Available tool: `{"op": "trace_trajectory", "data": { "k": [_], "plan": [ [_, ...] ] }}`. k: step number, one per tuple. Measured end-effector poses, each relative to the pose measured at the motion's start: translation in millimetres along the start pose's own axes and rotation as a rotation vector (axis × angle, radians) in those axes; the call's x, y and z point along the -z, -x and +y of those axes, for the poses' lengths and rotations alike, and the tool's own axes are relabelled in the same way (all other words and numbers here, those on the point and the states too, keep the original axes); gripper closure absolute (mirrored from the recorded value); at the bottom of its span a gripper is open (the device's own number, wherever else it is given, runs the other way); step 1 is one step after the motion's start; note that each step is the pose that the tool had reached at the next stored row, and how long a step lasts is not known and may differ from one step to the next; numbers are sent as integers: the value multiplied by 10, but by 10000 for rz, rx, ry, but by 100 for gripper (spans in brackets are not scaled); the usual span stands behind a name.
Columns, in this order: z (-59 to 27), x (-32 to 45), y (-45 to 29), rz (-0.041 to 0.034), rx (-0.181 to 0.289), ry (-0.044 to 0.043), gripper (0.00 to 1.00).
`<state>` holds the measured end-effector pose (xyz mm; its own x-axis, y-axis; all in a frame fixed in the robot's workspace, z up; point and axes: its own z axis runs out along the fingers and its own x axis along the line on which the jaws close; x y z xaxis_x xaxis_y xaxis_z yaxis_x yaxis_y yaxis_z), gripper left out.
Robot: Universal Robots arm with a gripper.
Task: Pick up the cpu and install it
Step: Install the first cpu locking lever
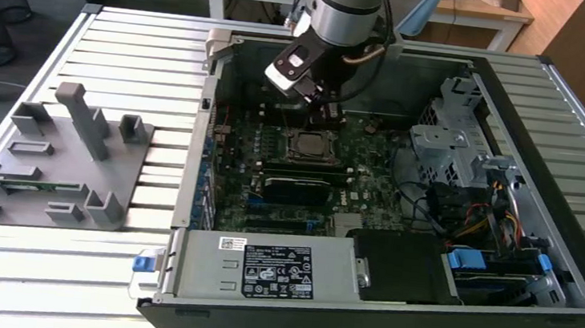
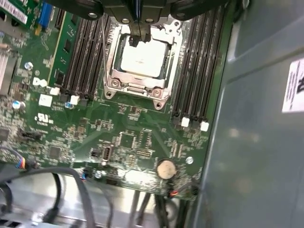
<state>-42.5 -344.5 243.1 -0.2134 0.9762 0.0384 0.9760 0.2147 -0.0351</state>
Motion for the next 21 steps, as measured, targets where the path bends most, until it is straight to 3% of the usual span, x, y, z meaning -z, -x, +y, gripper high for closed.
{"op": "trace_trajectory", "data": {
  "k": [21],
  "plan": [
    [0,-3,0,-115,3161,-99,89]
  ]
}}
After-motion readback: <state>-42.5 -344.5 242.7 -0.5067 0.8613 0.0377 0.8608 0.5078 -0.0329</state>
